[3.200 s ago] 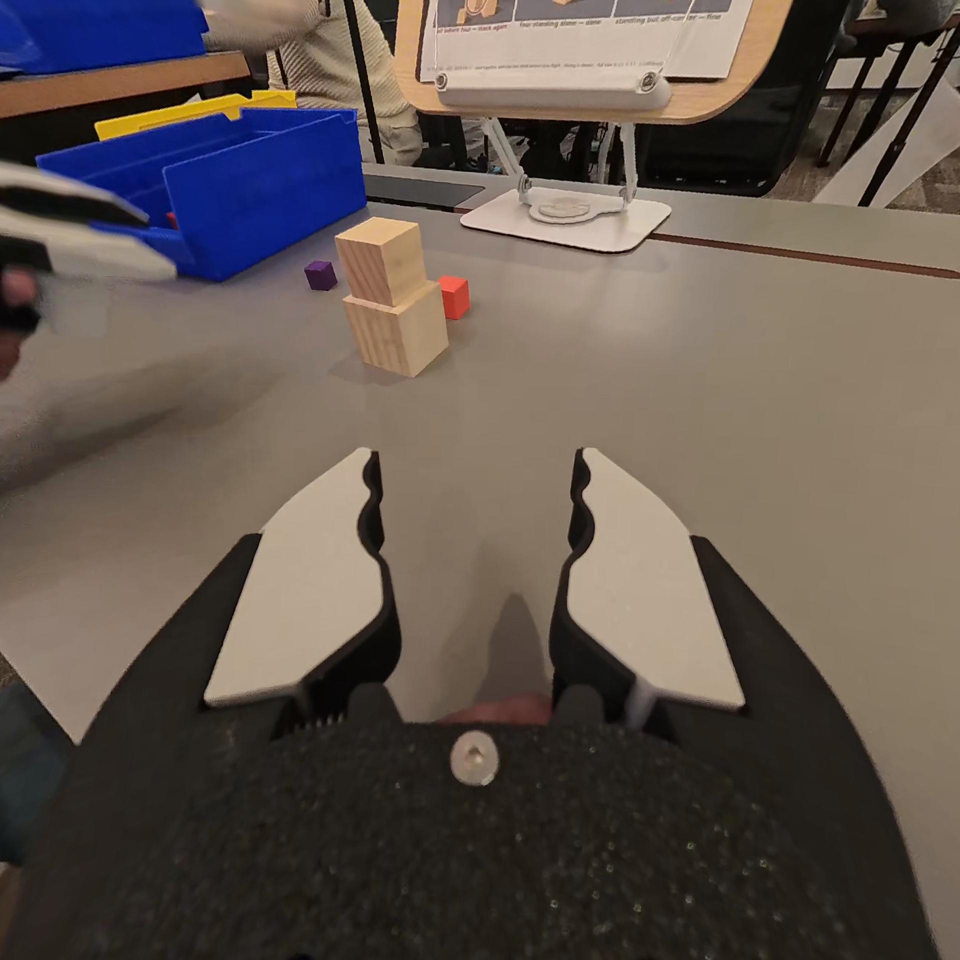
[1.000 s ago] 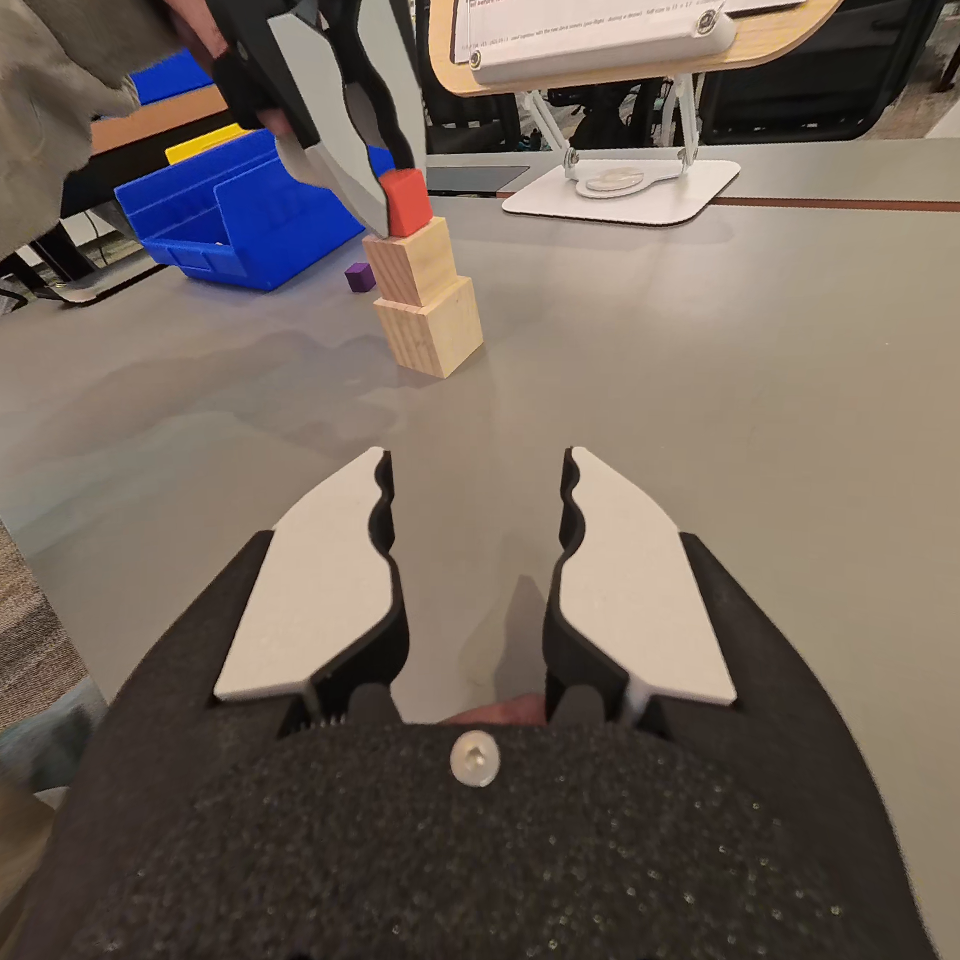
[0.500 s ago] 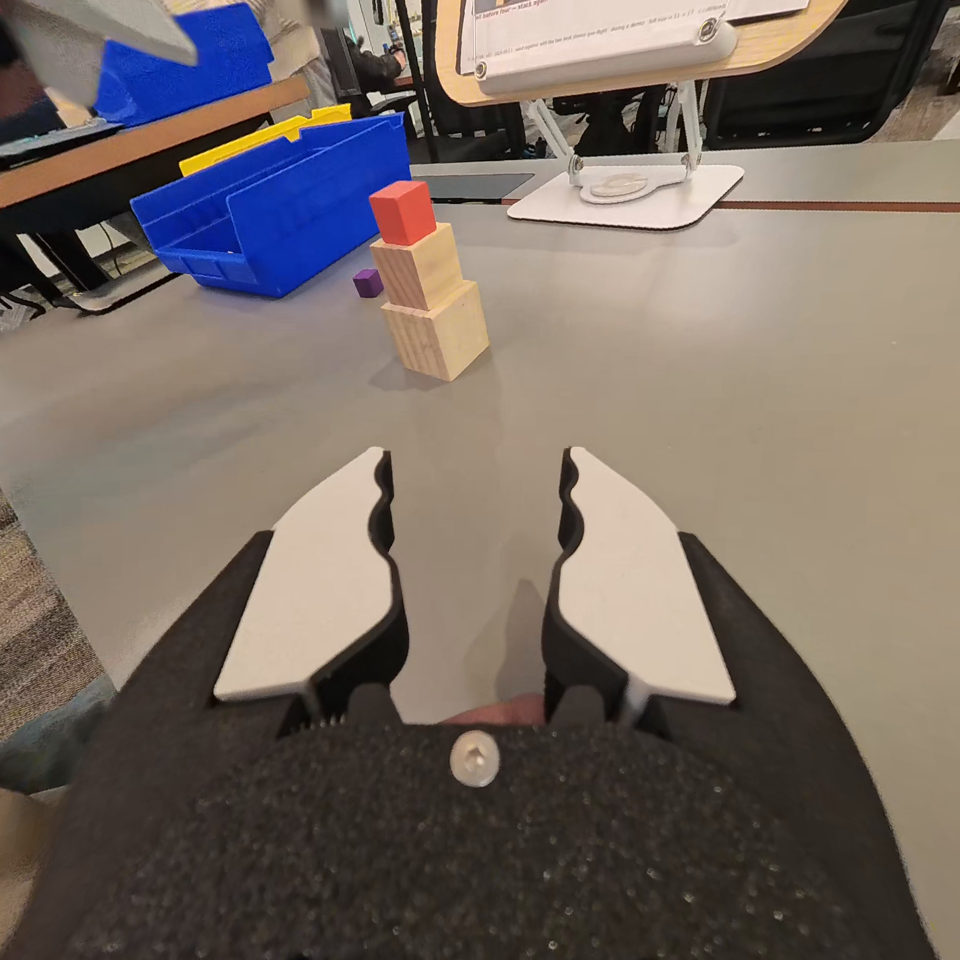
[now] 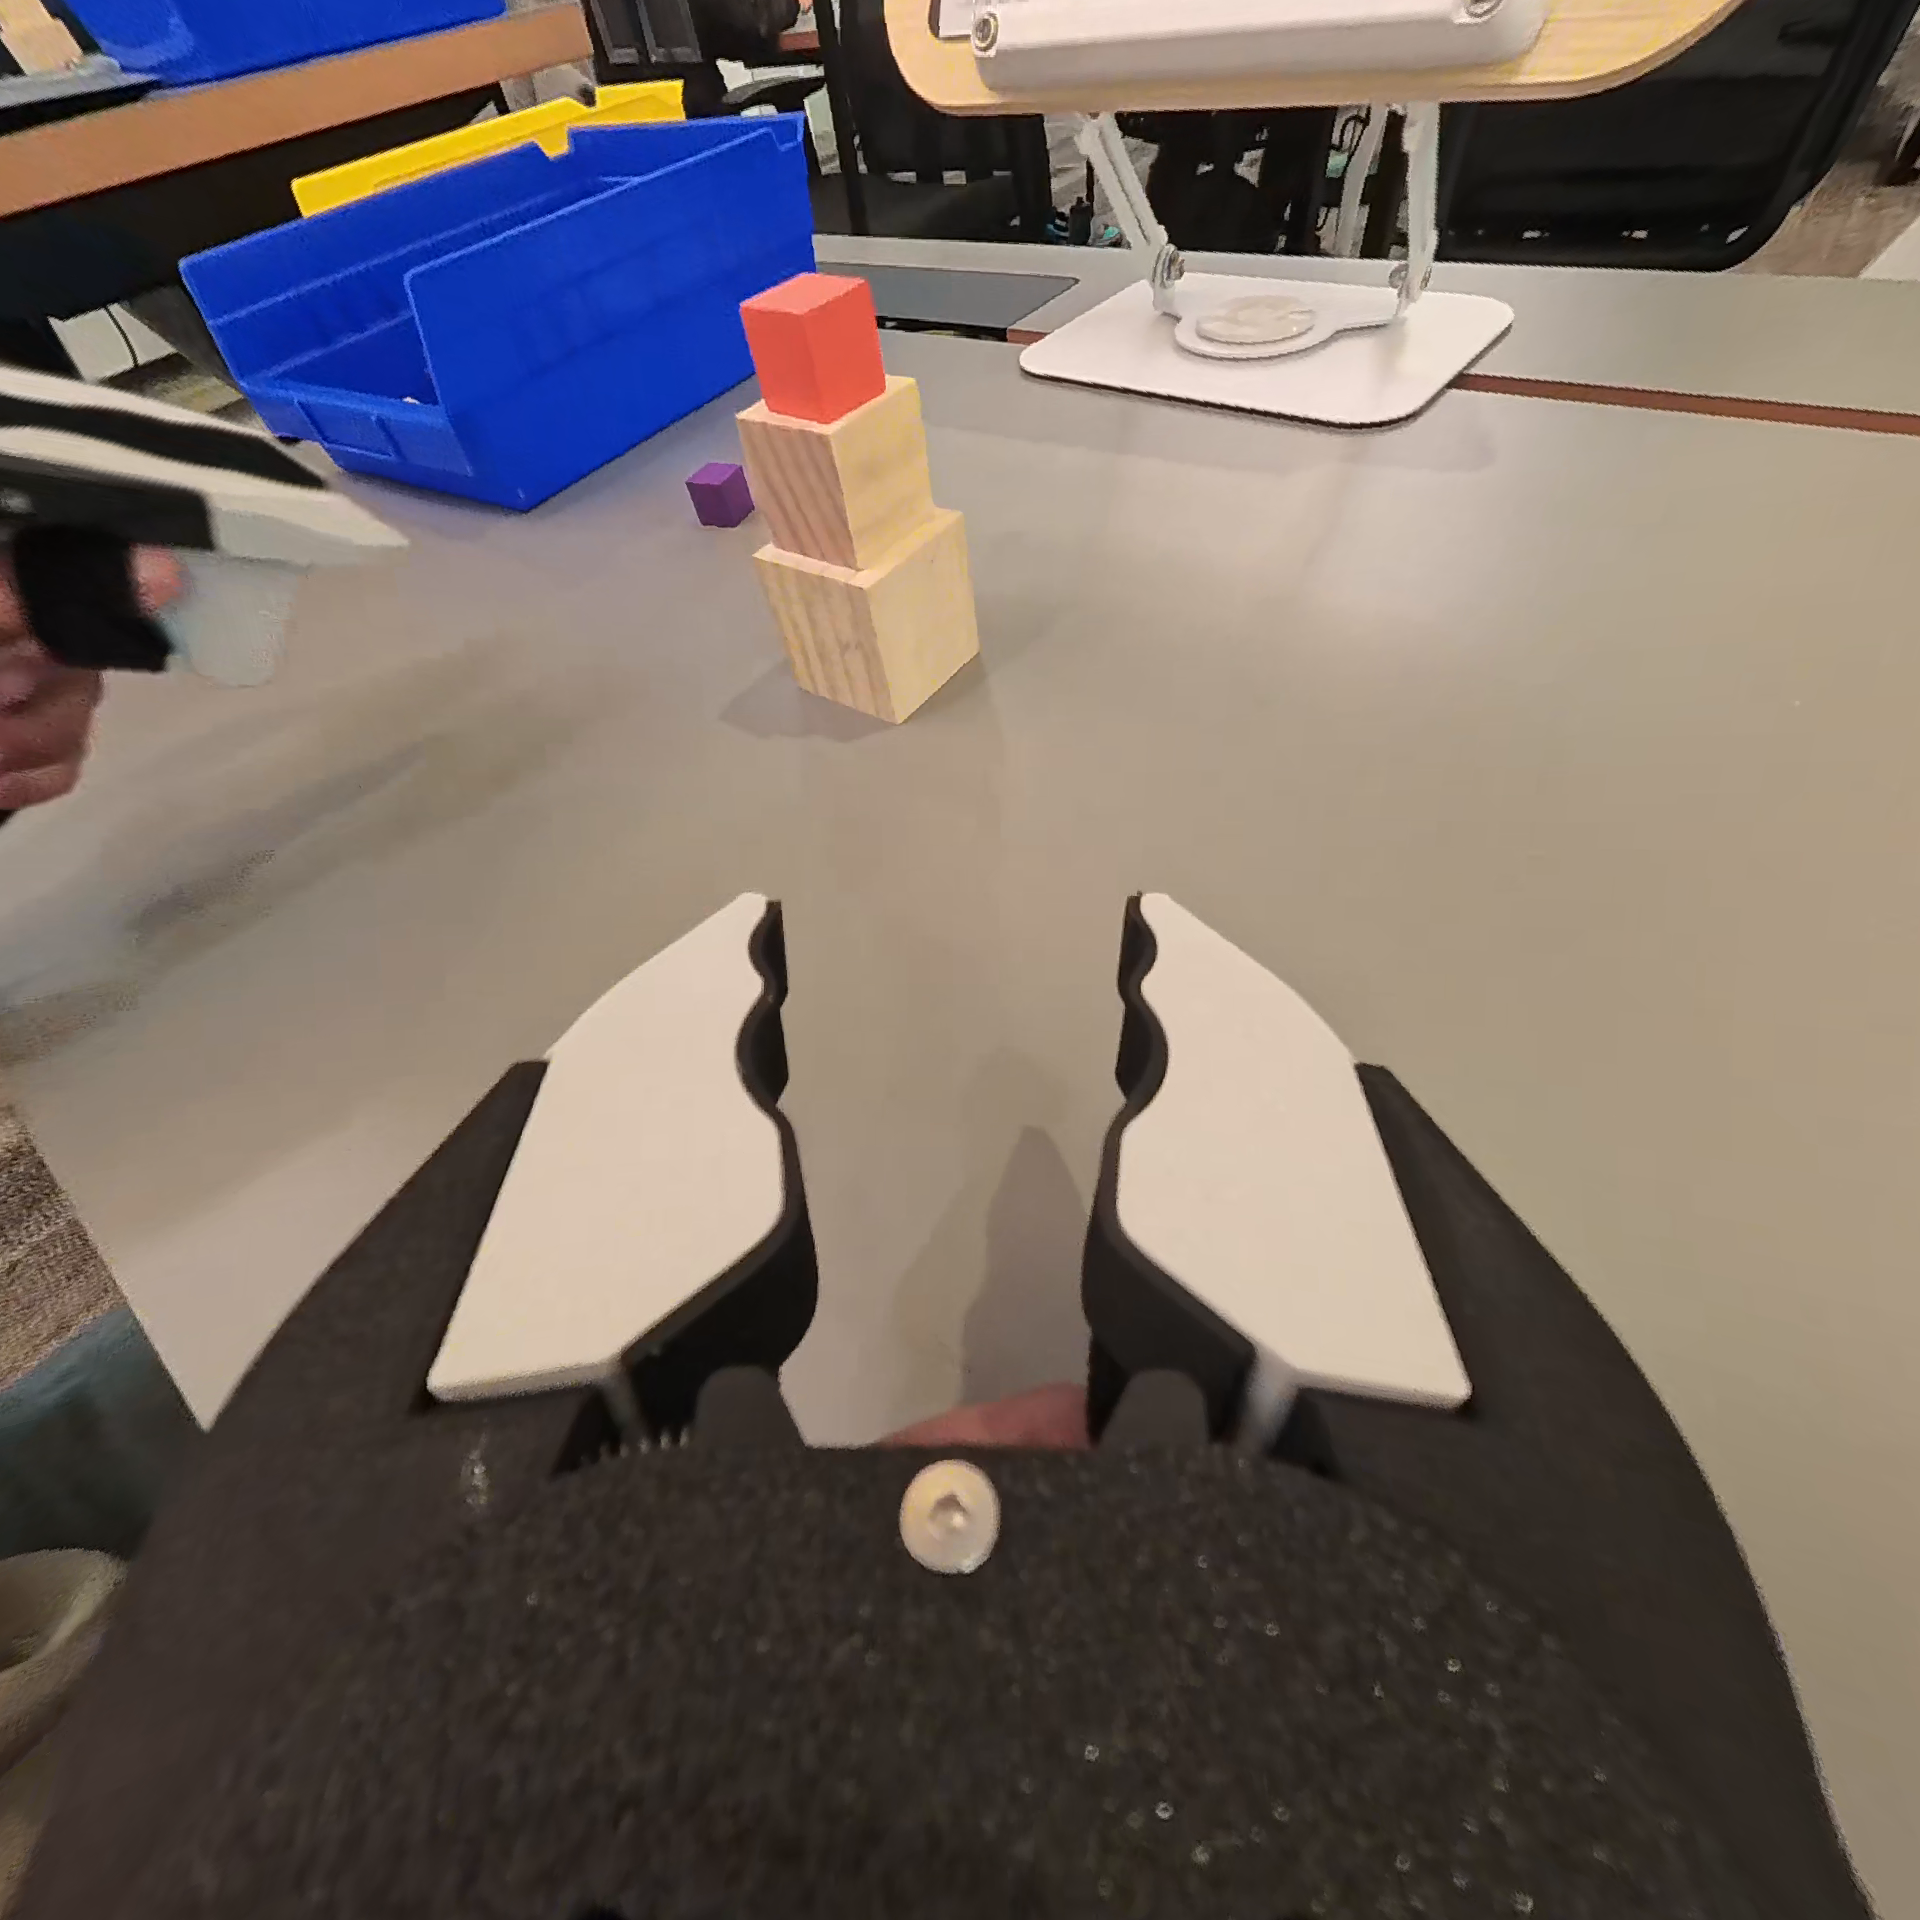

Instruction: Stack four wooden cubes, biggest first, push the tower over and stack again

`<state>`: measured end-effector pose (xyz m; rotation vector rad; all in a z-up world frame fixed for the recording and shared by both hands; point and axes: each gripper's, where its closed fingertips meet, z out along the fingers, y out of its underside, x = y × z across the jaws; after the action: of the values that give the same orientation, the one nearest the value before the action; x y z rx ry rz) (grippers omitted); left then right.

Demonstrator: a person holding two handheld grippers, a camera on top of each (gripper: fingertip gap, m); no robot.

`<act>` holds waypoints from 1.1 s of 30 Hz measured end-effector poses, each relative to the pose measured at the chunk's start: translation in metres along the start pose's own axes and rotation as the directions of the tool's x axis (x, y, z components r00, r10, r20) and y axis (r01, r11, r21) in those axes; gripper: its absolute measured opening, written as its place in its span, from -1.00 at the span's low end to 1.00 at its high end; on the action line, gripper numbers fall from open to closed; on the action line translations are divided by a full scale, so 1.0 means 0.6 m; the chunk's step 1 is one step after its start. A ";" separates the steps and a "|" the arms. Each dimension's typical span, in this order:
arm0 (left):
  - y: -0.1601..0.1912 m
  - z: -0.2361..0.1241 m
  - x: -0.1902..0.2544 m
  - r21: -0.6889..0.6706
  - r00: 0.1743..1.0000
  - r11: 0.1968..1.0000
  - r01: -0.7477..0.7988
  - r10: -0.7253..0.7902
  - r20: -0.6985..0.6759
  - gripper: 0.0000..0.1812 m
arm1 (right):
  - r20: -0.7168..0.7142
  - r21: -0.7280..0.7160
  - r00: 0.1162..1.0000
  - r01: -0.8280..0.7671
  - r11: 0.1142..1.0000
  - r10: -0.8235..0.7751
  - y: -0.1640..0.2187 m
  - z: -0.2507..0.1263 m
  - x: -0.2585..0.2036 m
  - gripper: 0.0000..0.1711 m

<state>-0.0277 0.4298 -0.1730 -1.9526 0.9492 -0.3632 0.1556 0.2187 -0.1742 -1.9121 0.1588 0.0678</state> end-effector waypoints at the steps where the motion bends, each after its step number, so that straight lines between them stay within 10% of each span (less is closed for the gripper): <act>1: -0.006 0.020 0.003 -0.007 1.000 1.000 0.027 -0.027 -0.006 -0.33 | 0.000 -0.003 1.000 0.003 1.000 -0.003 0.000 0.001 -0.001 -0.28; 16: -0.045 0.267 -0.030 -0.230 0.942 0.916 0.329 -0.302 0.144 -0.27 | 0.048 0.002 0.999 -0.005 1.000 0.005 -0.001 0.003 -0.014 -0.29; 19: -0.042 0.269 -0.039 -0.212 0.938 0.921 0.325 -0.286 0.196 -0.34 | 0.056 0.001 0.998 -0.012 1.000 0.012 -0.001 0.003 -0.014 -0.30; 21: -0.040 0.267 -0.045 -0.208 0.940 0.929 0.305 -0.258 0.223 -0.76 | 0.062 0.002 0.998 -0.022 1.000 0.022 -0.001 0.003 -0.013 -0.30; 33: -0.072 0.206 -0.018 -0.110 0.970 0.967 0.231 -0.221 0.099 -0.76 | 0.067 0.000 0.997 -0.022 1.000 0.022 -0.001 0.003 -0.015 -0.32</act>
<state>0.0574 0.5251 -0.2036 -2.1774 0.7087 -0.3545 0.1468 0.2212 -0.1733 -1.9047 0.1341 0.1467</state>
